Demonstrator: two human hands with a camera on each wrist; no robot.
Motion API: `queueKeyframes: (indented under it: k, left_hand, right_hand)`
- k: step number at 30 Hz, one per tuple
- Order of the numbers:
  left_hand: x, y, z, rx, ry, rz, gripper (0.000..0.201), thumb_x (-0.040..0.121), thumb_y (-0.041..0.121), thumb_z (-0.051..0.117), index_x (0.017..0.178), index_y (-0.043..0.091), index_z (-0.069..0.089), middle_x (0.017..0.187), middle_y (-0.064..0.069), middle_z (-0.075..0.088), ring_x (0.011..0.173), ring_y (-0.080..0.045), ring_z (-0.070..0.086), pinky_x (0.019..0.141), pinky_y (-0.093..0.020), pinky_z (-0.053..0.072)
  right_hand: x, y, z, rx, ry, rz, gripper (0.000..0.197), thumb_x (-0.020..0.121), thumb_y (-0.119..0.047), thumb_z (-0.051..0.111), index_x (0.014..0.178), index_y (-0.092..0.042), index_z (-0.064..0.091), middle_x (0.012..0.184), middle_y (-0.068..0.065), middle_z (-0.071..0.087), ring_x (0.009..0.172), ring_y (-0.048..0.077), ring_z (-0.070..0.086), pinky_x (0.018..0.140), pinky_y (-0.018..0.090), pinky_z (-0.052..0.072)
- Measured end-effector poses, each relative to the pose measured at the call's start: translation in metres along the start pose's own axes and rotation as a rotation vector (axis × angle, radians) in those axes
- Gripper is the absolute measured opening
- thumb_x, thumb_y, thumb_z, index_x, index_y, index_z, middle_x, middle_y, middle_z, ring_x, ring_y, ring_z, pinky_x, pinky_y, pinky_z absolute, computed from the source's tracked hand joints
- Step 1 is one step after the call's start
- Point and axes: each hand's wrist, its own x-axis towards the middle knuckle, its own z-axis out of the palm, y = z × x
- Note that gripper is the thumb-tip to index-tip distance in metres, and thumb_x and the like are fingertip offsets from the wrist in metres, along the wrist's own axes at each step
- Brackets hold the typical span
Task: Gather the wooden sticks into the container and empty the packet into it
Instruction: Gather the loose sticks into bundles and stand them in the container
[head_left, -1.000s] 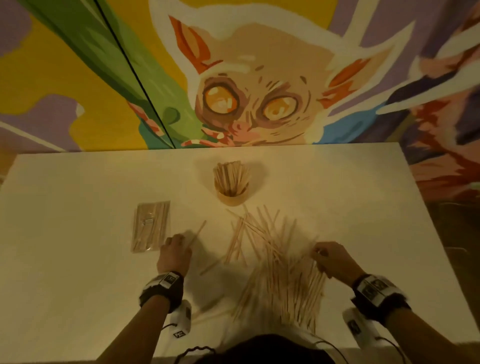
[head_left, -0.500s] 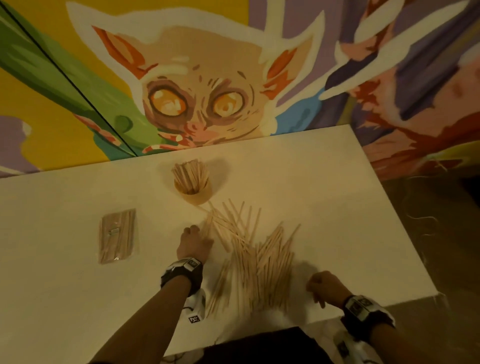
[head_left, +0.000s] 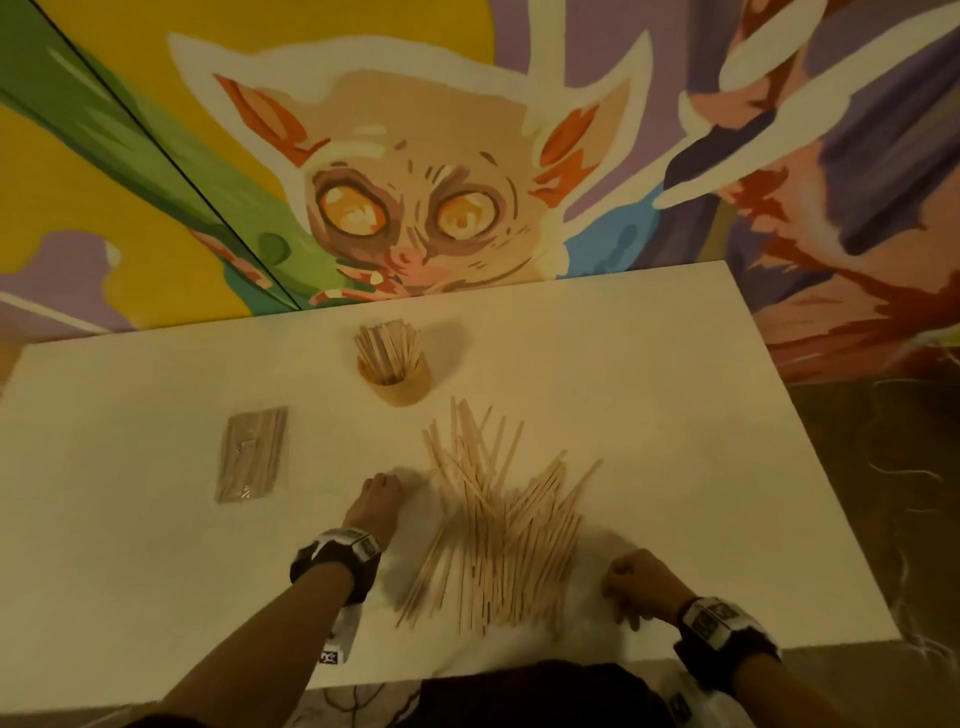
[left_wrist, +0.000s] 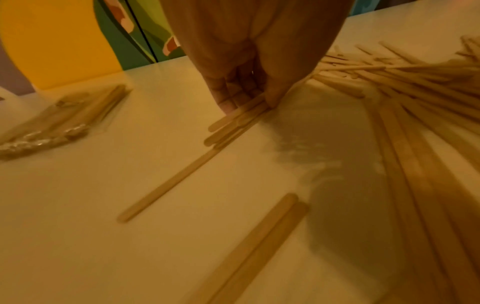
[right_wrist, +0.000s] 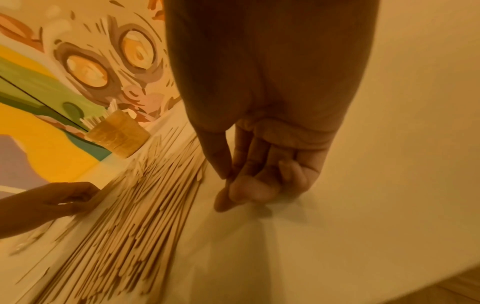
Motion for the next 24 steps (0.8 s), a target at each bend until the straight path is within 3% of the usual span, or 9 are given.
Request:
queueKeyframes:
  k: [4, 10, 13, 15, 18, 20, 24]
  left_hand:
    - [-0.008, -0.004, -0.004, -0.001, -0.039, 0.005, 0.039, 0.095, -0.002, 0.039, 0.134, 0.005, 0.04, 0.136, -0.013, 0.042, 0.124, -0.029, 0.041, 0.1, -0.034, 0.035]
    - [-0.023, -0.015, -0.017, -0.058, -0.052, -0.068, 0.04, 0.096, 0.005, 0.042, 0.136, 0.006, 0.038, 0.133, -0.016, 0.049, 0.119, -0.032, 0.048, 0.096, -0.039, 0.039]
    - [-0.034, -0.019, -0.027, -0.141, -0.082, -0.094, 0.031, 0.096, 0.008, 0.043, 0.127, 0.007, 0.04, 0.112, -0.016, 0.061, 0.089, -0.032, 0.059, 0.077, -0.042, 0.047]
    - [-0.043, -0.021, -0.029, -0.166, -0.071, -0.099, 0.025, 0.096, 0.006, 0.042, 0.121, 0.007, 0.039, 0.098, -0.014, 0.061, 0.073, -0.028, 0.052, 0.065, -0.038, 0.042]
    - [-0.059, -0.026, -0.021, -0.314, -0.056, -0.144, 0.009, 0.099, 0.008, 0.037, 0.107, 0.01, 0.04, 0.077, -0.008, 0.052, 0.062, -0.024, 0.045, 0.062, -0.035, 0.036]
    - [-0.069, -0.027, -0.013, -0.441, -0.038, -0.19, 0.006, 0.1, 0.011, 0.038, 0.104, 0.011, 0.042, 0.078, -0.009, 0.053, 0.064, -0.024, 0.046, 0.065, -0.035, 0.036]
    - [-0.093, -0.022, 0.001, -0.665, 0.053, -0.291, 0.019, 0.102, 0.017, 0.042, 0.094, 0.009, 0.057, 0.091, -0.013, 0.061, 0.083, -0.032, 0.057, 0.075, -0.036, 0.039]
  right_hand:
    - [0.006, -0.008, -0.007, -0.063, -0.05, -0.023, 0.021, 0.09, -0.006, 0.056, 0.07, -0.005, 0.065, 0.055, 0.008, 0.067, 0.038, 0.014, 0.056, 0.039, 0.021, 0.039]
    - [0.016, -0.017, -0.012, -0.102, -0.057, -0.07, 0.026, 0.092, -0.008, 0.055, 0.068, -0.008, 0.064, 0.05, 0.003, 0.066, 0.035, 0.012, 0.055, 0.039, 0.021, 0.039]
    - [0.018, -0.013, -0.012, -0.079, -0.057, -0.074, 0.024, 0.092, -0.008, 0.056, 0.07, -0.006, 0.065, 0.051, 0.006, 0.066, 0.036, 0.014, 0.055, 0.038, 0.02, 0.038]
    - [0.019, -0.009, -0.012, -0.054, -0.05, -0.083, 0.023, 0.092, -0.007, 0.055, 0.071, -0.005, 0.066, 0.053, 0.007, 0.066, 0.036, 0.015, 0.055, 0.037, 0.02, 0.037]
    - [0.017, -0.004, -0.011, -0.012, -0.036, -0.102, 0.027, 0.092, -0.006, 0.055, 0.067, -0.006, 0.065, 0.053, 0.009, 0.067, 0.036, 0.017, 0.055, 0.039, 0.022, 0.038]
    - [0.015, -0.003, -0.01, 0.02, -0.02, -0.12, 0.03, 0.092, -0.005, 0.056, 0.063, -0.007, 0.063, 0.053, 0.009, 0.066, 0.036, 0.018, 0.055, 0.041, 0.023, 0.042]
    - [0.015, 0.004, -0.009, 0.078, 0.009, -0.133, 0.024, 0.091, -0.004, 0.058, 0.067, -0.003, 0.064, 0.051, 0.009, 0.065, 0.04, 0.02, 0.059, 0.04, 0.023, 0.046]
